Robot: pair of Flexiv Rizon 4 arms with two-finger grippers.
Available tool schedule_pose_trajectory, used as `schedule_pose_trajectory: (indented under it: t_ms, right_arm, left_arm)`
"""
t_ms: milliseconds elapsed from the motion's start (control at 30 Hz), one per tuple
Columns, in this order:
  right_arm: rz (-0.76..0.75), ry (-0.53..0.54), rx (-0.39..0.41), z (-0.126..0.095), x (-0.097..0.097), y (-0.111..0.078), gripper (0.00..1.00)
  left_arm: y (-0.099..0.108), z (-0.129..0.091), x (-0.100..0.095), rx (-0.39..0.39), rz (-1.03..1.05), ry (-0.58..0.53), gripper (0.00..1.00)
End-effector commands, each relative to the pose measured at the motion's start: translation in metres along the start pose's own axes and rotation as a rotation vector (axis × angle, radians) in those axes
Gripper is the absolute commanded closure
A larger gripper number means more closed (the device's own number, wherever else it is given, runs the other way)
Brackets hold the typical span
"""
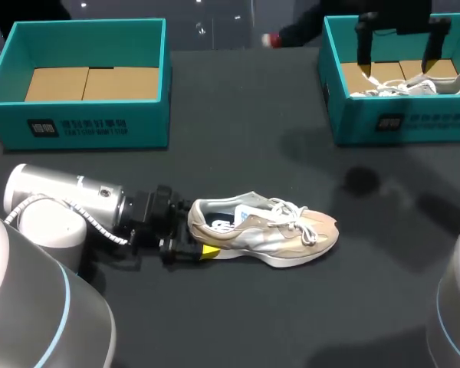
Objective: Take the shoe out of the shoebox, open the shoe tongue, remove and reinsert the insole, then place the shoe into the shoebox
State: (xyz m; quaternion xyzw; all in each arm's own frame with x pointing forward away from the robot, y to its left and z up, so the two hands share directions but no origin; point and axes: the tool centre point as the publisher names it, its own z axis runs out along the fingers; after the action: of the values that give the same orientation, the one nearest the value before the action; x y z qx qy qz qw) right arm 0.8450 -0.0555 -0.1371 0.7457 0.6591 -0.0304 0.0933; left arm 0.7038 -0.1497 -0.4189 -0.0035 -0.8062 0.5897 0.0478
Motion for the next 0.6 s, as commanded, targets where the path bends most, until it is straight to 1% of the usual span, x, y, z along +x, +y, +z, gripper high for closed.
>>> schedule_pose_trajectory:
  t_ms: [33,400,467,533,600]
  right_arm:
    - [0.0,-0.004,0.003,0.0,0.001,0.001,0.0]
    - [0.0,-0.004,0.003,0.0,0.001,0.001,0.0]
    - [-0.014,-0.035,0.029,0.004,0.006,-0.004,0.0]
    - [-0.025,-0.058,0.037,0.009,0.014,-0.011,0.0]
    - [-0.042,-0.06,0.028,0.013,0.022,-0.022,0.0]
  left_arm:
    - [0.003,-0.002,0.004,0.001,0.0,-0.003,1.0]
    - [0.003,-0.002,0.004,0.001,0.0,-0.003,1.0]
    - [0.003,-0.002,0.004,0.001,0.0,-0.003,1.0]
    - [0.003,-0.002,0.004,0.001,0.0,-0.003,1.0]
    - [0.003,-0.002,0.004,0.001,0.0,-0.003,1.0]
